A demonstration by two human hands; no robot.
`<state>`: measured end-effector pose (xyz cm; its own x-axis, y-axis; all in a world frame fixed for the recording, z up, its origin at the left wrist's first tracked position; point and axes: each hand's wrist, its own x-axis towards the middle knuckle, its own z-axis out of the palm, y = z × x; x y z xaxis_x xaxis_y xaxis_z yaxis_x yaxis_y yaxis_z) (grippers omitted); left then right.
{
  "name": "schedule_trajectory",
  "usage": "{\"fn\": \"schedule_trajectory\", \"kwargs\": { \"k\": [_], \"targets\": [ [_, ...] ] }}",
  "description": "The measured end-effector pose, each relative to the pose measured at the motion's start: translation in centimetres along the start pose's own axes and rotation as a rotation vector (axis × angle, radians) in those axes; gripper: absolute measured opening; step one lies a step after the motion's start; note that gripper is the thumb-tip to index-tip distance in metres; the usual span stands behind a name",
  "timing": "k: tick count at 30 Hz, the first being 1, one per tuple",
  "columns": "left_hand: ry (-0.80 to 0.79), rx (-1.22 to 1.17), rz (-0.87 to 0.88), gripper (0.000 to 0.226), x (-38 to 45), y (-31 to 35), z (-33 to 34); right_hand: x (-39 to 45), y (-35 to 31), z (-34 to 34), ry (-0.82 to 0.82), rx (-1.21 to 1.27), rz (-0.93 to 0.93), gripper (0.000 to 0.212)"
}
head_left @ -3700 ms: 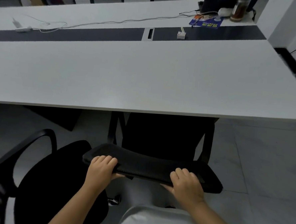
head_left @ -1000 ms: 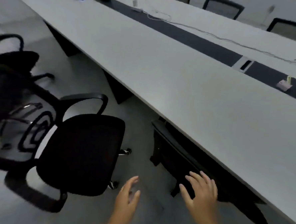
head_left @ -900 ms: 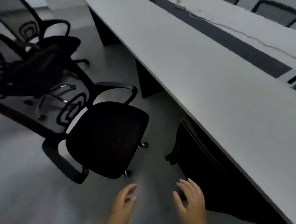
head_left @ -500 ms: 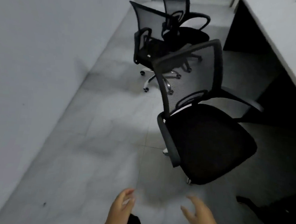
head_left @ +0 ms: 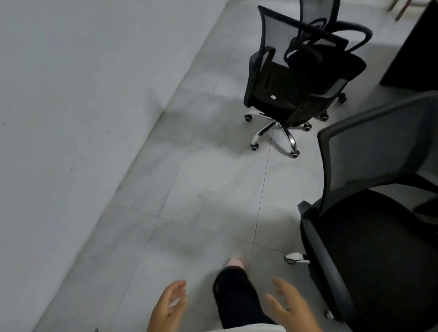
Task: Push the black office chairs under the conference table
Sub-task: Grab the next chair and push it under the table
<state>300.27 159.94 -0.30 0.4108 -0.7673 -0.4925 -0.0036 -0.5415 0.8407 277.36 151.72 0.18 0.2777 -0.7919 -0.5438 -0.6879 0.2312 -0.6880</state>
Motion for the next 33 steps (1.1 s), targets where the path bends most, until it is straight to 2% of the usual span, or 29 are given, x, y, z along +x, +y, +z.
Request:
{"fn": "schedule_trajectory", "kwargs": {
  "k": [1,3,5,8,11,15,18,23,28,30,32,33],
  "targets": [
    [0.001,0.002,-0.010,0.020,1.9,0.5,0.0,1.7,-0.6,-0.5,0.012,0.018,0.029,0.072],
    [-0.006,0.012,-0.008,0.020,6.3,2.6,-0.2,5.8,-2.5,-1.7,0.048,0.055,0.047,0.067],
    [-0.012,0.028,0.036,0.020,11.3,5.8,-0.2,10.5,-5.2,-3.3,0.102,0.074,0.001,0.071],
    [-0.014,-0.005,0.108,0.022,18.1,12.5,0.0,17.0,-10.4,-6.6,0.166,0.099,-0.060,0.046],
    [-0.107,-0.012,0.195,0.014,23.4,19.2,1.2,21.6,-14.0,-9.6,0.256,0.151,-0.131,0.041],
    [-0.204,0.015,0.226,0.018,29.1,23.6,3.8,24.6,-15.0,-12.1,0.330,0.253,-0.055,0.041],
    [-0.308,0.101,0.180,0.026,32.9,24.7,6.0,25.6,-14.2,-12.7,0.421,0.368,0.048,0.064],
    [-0.532,0.279,0.197,0.027,41.0,29.3,10.7,29.5,-14.6,-14.7,0.613,0.465,0.192,0.053],
    [-0.855,0.426,0.368,0.020,47.6,38.6,17.4,33.2,-18.5,-19.4,0.876,0.522,0.233,0.039],
    [-0.967,0.435,0.433,0.019,49.3,41.6,19.9,33.4,-20.5,-20.7,1.022,0.498,0.194,0.029],
    [-1.059,0.452,0.461,0.023,50.6,43.2,22.4,33.1,-21.9,-21.6,1.245,0.426,0.144,0.022],
    [-1.097,0.469,0.466,0.026,51.0,43.4,23.6,33.0,-21.9,-21.9,1.384,0.327,0.136,0.027]
  ]
}}
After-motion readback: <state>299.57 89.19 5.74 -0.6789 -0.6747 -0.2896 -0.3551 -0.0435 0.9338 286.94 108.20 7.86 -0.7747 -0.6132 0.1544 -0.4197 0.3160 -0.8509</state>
